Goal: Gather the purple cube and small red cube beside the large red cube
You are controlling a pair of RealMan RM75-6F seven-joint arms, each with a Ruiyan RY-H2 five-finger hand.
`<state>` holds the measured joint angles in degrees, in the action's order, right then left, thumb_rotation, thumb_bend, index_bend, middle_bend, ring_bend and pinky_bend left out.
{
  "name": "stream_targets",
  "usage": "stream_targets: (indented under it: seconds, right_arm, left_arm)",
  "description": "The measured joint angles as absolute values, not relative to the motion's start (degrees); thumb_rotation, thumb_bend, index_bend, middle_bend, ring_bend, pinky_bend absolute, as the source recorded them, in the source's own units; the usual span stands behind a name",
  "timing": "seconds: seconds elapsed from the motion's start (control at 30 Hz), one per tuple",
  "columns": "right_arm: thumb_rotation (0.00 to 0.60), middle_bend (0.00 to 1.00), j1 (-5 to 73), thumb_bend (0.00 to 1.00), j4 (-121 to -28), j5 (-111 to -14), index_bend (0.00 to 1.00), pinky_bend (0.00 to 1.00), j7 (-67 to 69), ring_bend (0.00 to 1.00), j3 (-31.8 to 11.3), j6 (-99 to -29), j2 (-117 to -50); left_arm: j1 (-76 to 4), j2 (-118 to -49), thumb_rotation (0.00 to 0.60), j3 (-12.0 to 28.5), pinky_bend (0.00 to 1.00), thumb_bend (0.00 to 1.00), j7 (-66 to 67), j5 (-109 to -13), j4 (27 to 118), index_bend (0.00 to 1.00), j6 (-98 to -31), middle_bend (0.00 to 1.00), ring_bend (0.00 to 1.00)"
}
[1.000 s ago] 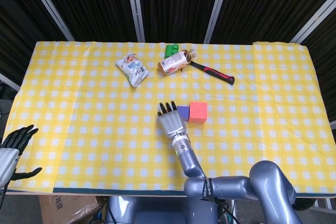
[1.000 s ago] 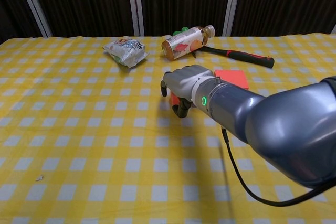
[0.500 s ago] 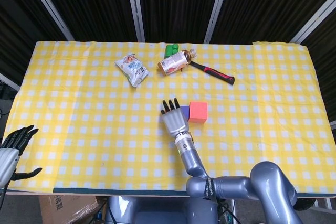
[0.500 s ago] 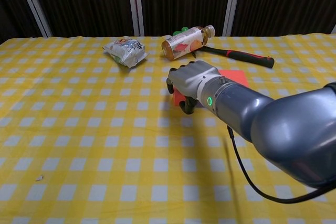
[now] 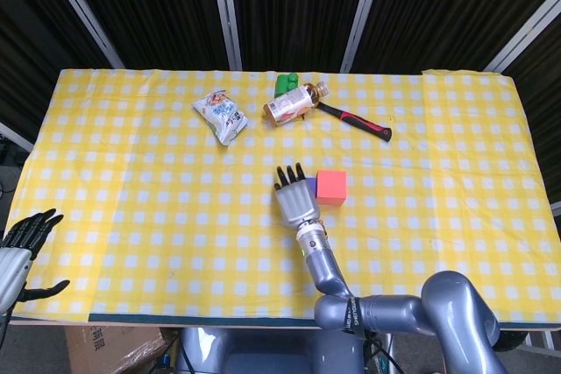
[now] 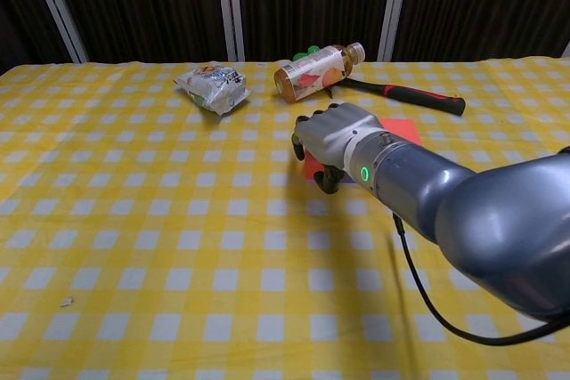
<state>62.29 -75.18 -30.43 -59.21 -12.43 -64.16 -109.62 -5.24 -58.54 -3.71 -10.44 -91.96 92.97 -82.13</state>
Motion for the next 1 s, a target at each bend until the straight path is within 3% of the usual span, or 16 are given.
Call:
stream_targets:
  seconds: [0.63, 0.87, 1.0]
  right_arm:
    - [0.6, 0.0, 60.75, 0.61, -75.91, -31.59, 0.29, 0.0, -59.69, 0.0, -12.7, -63.96, -109.49]
    - [0.6, 0.0, 60.93, 0.61, -77.87, -32.79, 0.14, 0.0, -59.63, 0.0, -13.48, -64.4, -109.26]
    - [0.6, 0.0, 60.91, 0.61, -80.88, -33.96, 0.11, 0.0, -59.03, 0.0, -14.54, -65.48, -108.33]
  left_arm:
    - [-5.2, -58.64, 0.6, -3.72, 0.02, 0.08, -10.17, -92.05, 92.97, 0.0, -82.18, 0.0, 0.0]
    - [-5.11, -58.71, 0.6, -3.67, 0.02, 0.08, -10.14, -92.04, 92.9, 0.0, -82.43, 0.0, 0.0]
    - [-5.06, -58.78, 0.6, -3.62, 0.02, 0.08, -10.19, -91.95, 92.77, 0.0, -82.48, 0.0, 0.0]
